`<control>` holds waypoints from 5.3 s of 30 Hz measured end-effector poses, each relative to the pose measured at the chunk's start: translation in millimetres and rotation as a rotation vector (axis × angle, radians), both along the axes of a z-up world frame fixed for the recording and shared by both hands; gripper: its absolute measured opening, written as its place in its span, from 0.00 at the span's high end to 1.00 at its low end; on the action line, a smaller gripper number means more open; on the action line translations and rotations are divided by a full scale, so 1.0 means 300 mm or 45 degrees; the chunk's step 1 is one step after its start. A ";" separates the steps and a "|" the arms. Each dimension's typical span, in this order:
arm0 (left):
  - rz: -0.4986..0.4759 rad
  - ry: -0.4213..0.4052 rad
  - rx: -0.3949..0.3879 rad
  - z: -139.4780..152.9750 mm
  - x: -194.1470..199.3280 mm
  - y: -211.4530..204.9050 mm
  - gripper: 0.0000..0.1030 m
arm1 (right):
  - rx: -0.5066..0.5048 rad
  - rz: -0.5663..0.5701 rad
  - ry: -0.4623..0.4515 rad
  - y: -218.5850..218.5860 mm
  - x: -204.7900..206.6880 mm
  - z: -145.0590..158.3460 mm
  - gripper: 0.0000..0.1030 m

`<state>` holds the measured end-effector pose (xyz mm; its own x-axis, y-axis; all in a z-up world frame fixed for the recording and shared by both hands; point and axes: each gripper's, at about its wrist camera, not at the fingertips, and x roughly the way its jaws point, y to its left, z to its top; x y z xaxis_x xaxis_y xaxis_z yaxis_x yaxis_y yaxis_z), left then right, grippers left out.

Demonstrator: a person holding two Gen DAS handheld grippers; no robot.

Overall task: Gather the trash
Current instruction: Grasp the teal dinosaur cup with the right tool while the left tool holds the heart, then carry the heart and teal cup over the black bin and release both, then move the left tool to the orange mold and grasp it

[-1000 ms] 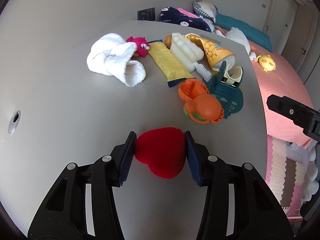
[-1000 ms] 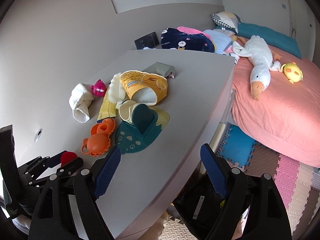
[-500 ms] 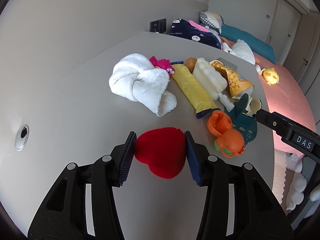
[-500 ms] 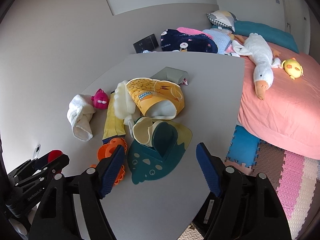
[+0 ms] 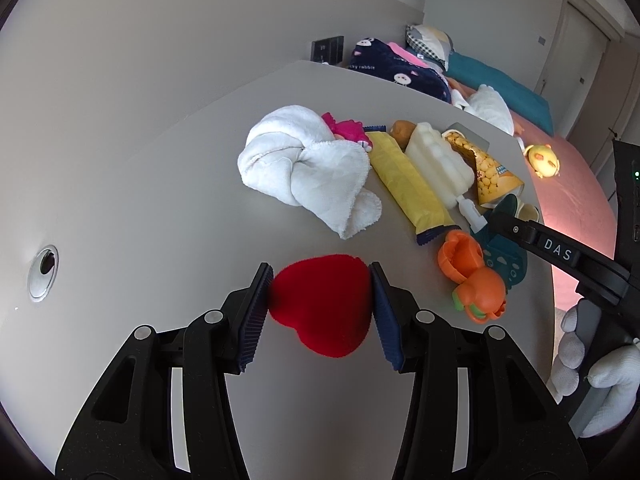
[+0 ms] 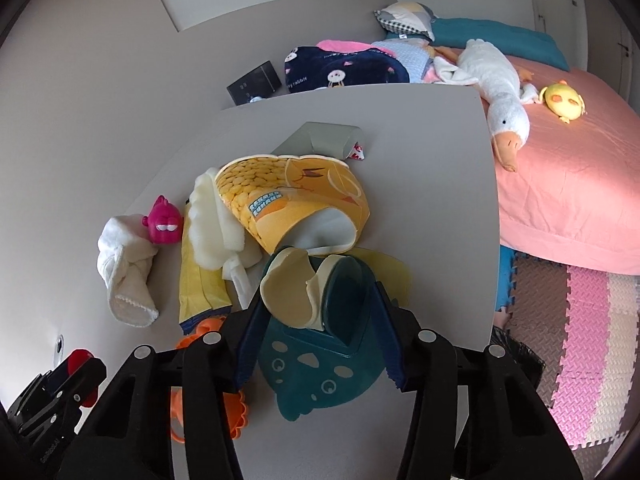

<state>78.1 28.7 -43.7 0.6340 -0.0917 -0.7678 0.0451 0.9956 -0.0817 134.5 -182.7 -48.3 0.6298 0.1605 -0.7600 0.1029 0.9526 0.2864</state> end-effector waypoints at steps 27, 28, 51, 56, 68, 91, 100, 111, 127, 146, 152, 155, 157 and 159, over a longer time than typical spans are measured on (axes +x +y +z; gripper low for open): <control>-0.068 -0.062 0.012 0.065 -0.027 -0.072 0.54 | 0.071 0.194 -0.072 -0.073 -0.160 0.105 0.64; -0.073 -0.069 0.013 0.070 -0.031 -0.077 0.54 | 0.069 0.194 -0.080 -0.079 -0.171 0.114 0.64; -0.222 -0.148 0.018 0.152 -0.118 -0.377 0.54 | 0.096 0.113 -0.187 -0.349 -0.364 0.232 0.64; -0.280 -0.151 0.025 0.160 -0.131 -0.475 0.54 | 0.092 0.071 -0.202 -0.431 -0.405 0.243 0.64; -0.415 -0.149 0.030 0.164 -0.160 -0.669 0.54 | 0.090 -0.032 -0.222 -0.584 -0.493 0.253 0.64; -0.660 -0.098 0.037 0.132 -0.205 -0.958 0.54 | 0.053 -0.225 -0.202 -0.817 -0.615 0.238 0.64; -0.767 -0.017 0.025 0.078 -0.219 -1.050 0.52 | 0.060 -0.278 -0.177 -0.887 -0.621 0.223 0.62; -0.703 0.046 0.042 0.032 -0.197 -0.996 0.06 | -0.008 -0.388 -0.180 -0.945 -0.575 0.205 0.34; -0.558 0.043 0.060 0.008 -0.163 -0.824 0.06 | 0.031 -0.227 -0.128 -0.775 -0.463 0.151 0.34; -0.337 0.043 0.049 0.016 -0.074 -0.558 0.06 | 0.073 -0.027 -0.136 -0.552 -0.312 0.150 0.26; -0.267 0.066 0.037 -0.015 -0.030 -0.489 0.06 | 0.049 0.000 -0.168 -0.489 -0.280 0.165 0.15; -0.236 0.083 0.030 -0.032 -0.007 -0.457 0.06 | 0.036 0.020 -0.161 -0.459 -0.253 0.167 0.14; -0.226 0.090 0.033 -0.042 0.005 -0.441 0.06 | 0.029 0.035 -0.160 -0.442 -0.237 0.165 0.14; -0.218 0.096 0.028 -0.050 0.016 -0.428 0.06 | 0.028 0.047 -0.155 -0.422 -0.216 0.162 0.14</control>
